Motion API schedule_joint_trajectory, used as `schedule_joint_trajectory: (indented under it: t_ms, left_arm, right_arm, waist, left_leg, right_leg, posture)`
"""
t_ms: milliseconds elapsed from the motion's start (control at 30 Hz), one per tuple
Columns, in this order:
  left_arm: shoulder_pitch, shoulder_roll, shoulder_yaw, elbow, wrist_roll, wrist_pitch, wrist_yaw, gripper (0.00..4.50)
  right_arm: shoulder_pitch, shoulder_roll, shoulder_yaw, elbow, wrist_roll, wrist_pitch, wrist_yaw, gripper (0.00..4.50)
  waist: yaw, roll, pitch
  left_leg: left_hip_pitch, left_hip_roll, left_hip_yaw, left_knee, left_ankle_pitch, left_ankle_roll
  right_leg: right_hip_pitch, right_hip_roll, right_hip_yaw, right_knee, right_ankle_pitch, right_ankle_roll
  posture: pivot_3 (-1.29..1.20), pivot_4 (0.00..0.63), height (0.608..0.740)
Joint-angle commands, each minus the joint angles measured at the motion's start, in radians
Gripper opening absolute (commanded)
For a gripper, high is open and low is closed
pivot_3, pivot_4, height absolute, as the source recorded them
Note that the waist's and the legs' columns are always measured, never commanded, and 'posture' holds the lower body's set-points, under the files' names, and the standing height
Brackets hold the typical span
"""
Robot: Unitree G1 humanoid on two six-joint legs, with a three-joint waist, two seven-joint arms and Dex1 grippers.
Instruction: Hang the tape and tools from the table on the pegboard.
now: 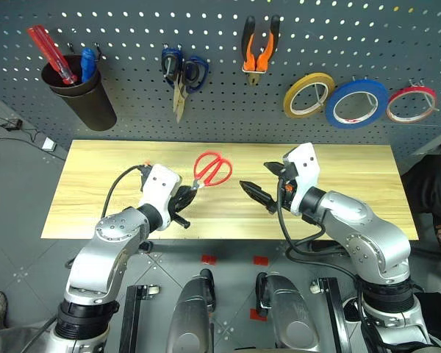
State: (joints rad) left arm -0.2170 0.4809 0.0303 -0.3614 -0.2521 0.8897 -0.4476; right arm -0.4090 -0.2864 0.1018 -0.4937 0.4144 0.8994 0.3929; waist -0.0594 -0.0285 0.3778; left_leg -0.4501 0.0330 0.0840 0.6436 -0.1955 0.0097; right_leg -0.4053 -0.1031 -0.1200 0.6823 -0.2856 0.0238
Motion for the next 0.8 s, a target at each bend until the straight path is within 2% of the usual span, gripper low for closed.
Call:
schedule_joint_trajectory:
  t_ms: [33,133,267,333,433,500,567,667,800]
  left_arm:
    - [-0.021,-0.021,0.004,0.079,-0.027,0.106,0.013,0.73]
    - [-0.056,-0.020,-0.033,0.186,-0.034,0.140,-0.022,0.73]
    - [-0.068,0.071,-0.129,0.174,0.022,-0.009,-0.111,0.73]
    - [-0.067,0.153,-0.181,0.143,0.055,-0.093,-0.183,0.73]
    - [-0.065,0.337,-0.275,0.095,0.099,-0.196,-0.361,0.73]
    - [-0.086,0.381,-0.302,0.119,0.111,-0.222,-0.413,0.73]
    - [-0.106,0.374,-0.306,0.175,0.114,-0.239,-0.429,0.73]
    - [-0.147,0.307,-0.285,0.282,0.126,-0.263,-0.389,0.73]
    - [-0.220,0.150,-0.153,0.420,0.130,-0.269,-0.179,0.73]
  right_arm:
    - [-0.009,0.006,0.012,-0.003,-0.001,-0.033,0.006,4.50]
    - [-0.010,0.009,0.021,0.013,-0.005,-0.044,0.005,4.50]
    - [-0.009,0.010,0.030,0.011,-0.009,-0.047,0.000,4.50]
    - [-0.006,0.011,0.031,0.006,-0.009,-0.044,-0.003,4.50]
    - [0.006,0.012,0.034,-0.003,-0.006,-0.041,-0.008,4.50]
    - [0.010,0.014,0.038,-0.001,-0.006,-0.044,-0.008,4.50]
    - [0.009,0.018,0.043,0.006,-0.007,-0.049,-0.008,4.50]
    - [0.000,0.026,0.048,0.022,-0.012,-0.058,-0.008,4.50]
    - [-0.002,0.030,0.047,0.026,-0.016,-0.066,-0.013,4.50]
  waist:
    - [0.001,0.000,0.000]
    - [0.004,0.000,0.000]
    - [0.002,0.000,0.000]
    - [0.002,0.000,0.000]
    - [0.000,0.000,0.000]
    - [0.001,0.001,-0.001]
    - [0.003,0.001,-0.001]
    - [0.004,0.001,-0.001]
    - [0.008,0.000,-0.001]
  left_leg:
    - [0.000,0.000,0.000,0.000,0.000,0.000]
    - [0.000,0.000,0.000,0.000,0.000,0.000]
    - [0.000,0.000,0.000,0.000,0.000,0.000]
    - [0.000,0.000,0.000,0.000,0.000,0.000]
    - [0.000,0.001,0.001,-0.001,0.000,-0.001]
    - [0.000,0.002,0.001,-0.001,0.000,-0.001]
    - [0.000,0.001,0.001,-0.001,0.000,-0.001]
    - [-0.001,0.000,0.001,0.000,0.000,0.000]
    - [-0.001,0.000,0.000,0.001,0.000,0.000]
  right_leg:
    - [0.000,0.000,0.000,0.000,0.000,0.000]
    - [0.000,0.000,0.000,0.000,0.000,0.000]
    - [-0.001,0.000,0.000,0.000,0.000,0.000]
    - [-0.001,0.000,0.000,0.000,0.000,0.000]
    - [-0.001,0.001,0.000,-0.001,0.000,0.000]
    - [-0.001,0.001,0.000,-0.001,0.000,-0.001]
    - [-0.001,0.000,0.001,0.000,0.000,-0.001]
    - [-0.001,0.000,0.000,0.000,0.000,-0.001]
    - [-0.001,0.000,0.000,0.000,0.000,-0.001]
  posture:
    - [-0.19,0.334,0.740]
    - [-0.18,0.333,0.740]
    - [-0.21,0.342,0.740]
    - [-0.21,0.342,0.740]
    - [-0.19,0.341,0.740]
    - [-0.19,0.337,0.740]
    - [-0.19,0.337,0.740]
    - [-0.18,0.336,0.740]
    - [-0.18,0.338,0.740]
